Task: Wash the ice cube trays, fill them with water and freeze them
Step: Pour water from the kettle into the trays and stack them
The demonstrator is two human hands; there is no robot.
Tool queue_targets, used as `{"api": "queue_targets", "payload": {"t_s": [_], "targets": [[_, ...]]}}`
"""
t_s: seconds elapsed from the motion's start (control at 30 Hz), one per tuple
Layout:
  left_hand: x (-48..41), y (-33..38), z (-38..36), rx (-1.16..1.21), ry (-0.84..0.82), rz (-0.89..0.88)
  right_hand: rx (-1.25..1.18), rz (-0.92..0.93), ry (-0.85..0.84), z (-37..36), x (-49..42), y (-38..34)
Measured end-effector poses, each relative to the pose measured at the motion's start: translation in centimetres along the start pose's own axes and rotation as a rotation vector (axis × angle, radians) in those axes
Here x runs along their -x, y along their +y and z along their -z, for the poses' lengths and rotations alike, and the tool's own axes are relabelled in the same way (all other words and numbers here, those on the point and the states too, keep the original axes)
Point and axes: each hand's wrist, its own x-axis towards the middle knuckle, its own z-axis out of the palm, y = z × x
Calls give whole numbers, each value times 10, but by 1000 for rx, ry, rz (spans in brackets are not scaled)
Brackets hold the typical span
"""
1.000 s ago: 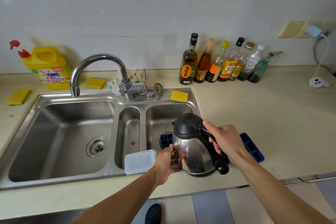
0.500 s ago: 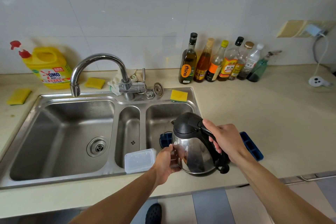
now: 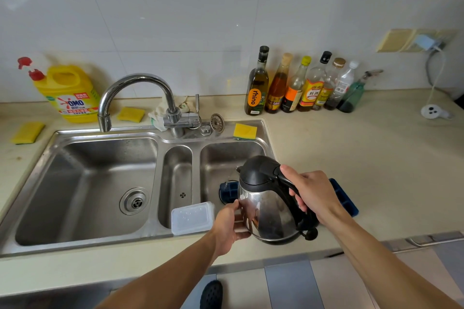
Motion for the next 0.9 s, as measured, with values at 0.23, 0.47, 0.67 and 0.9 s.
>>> {"api": "queue_targets", "payload": {"t_s": [0.23, 0.47, 0.67, 0.9], "targets": [[2, -4, -2, -2, 9, 6, 7, -6, 1, 3, 6, 0], [9, -4, -1, -16, 24, -11, -2, -19, -7, 4, 10, -2], [11, -3, -2, -30, 26, -6, -22, -26, 14, 5, 15, -5], [10, -2, -6, -57, 16, -1, -25, -52, 43, 11, 17, -6]]}}
